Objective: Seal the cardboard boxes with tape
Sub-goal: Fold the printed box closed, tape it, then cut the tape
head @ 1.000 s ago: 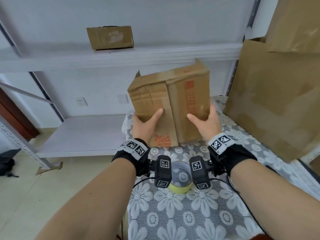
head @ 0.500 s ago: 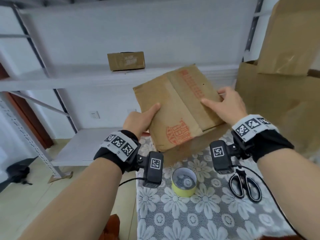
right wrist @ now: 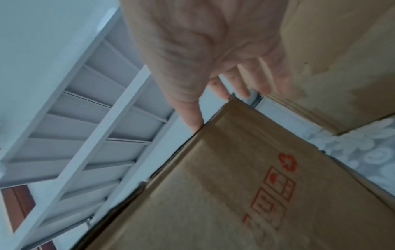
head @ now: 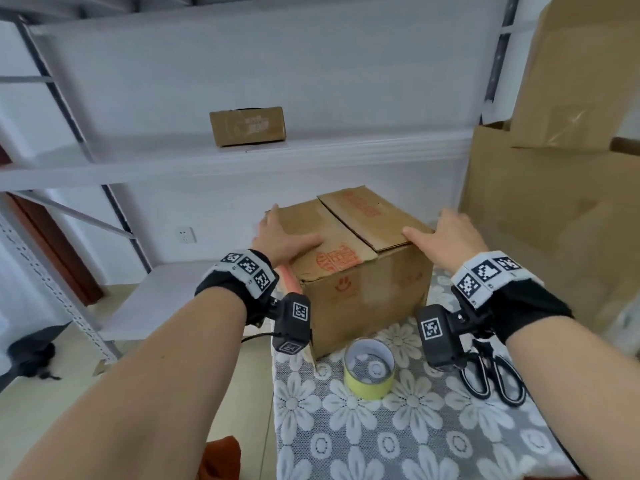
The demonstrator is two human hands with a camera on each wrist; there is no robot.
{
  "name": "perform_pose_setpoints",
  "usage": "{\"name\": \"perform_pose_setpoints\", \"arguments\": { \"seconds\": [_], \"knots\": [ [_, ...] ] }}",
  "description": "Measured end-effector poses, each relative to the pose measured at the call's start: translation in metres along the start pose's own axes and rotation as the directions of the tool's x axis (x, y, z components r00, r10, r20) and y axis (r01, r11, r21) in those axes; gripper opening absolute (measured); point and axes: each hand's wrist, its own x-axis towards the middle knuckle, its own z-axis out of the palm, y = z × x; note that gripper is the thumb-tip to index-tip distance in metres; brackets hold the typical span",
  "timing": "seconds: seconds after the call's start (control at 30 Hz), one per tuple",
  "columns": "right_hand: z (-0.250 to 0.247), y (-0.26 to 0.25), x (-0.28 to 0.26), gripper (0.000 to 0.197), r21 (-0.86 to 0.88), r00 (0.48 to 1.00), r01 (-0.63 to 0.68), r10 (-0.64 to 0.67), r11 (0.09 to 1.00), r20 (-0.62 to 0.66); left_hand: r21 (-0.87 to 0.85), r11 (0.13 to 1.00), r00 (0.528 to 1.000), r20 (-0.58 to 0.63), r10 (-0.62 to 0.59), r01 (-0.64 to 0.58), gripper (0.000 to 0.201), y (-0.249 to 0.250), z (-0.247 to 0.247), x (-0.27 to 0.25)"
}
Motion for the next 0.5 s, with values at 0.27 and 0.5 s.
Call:
{"name": "perform_pose_setpoints", "arguments": {
  "seconds": [0.27,0.5],
  "knots": [
    [0.011,0.005,-0.009,0.089,0.513,0.924,-0.369,0.249,0.775,0.290,-0.260,0.955,0.980,0.171,-0.099,0.142,0.097,-0.012,-0.005,0.015],
    [0.033,-0.011,-0.008,0.097,0.738,0.929,-0.315,0.352,0.598,0.111,-0.228,0.952,0.943,0.307,-0.130,0.205,0.087,-0.007,-0.009,0.002]
  ]
}}
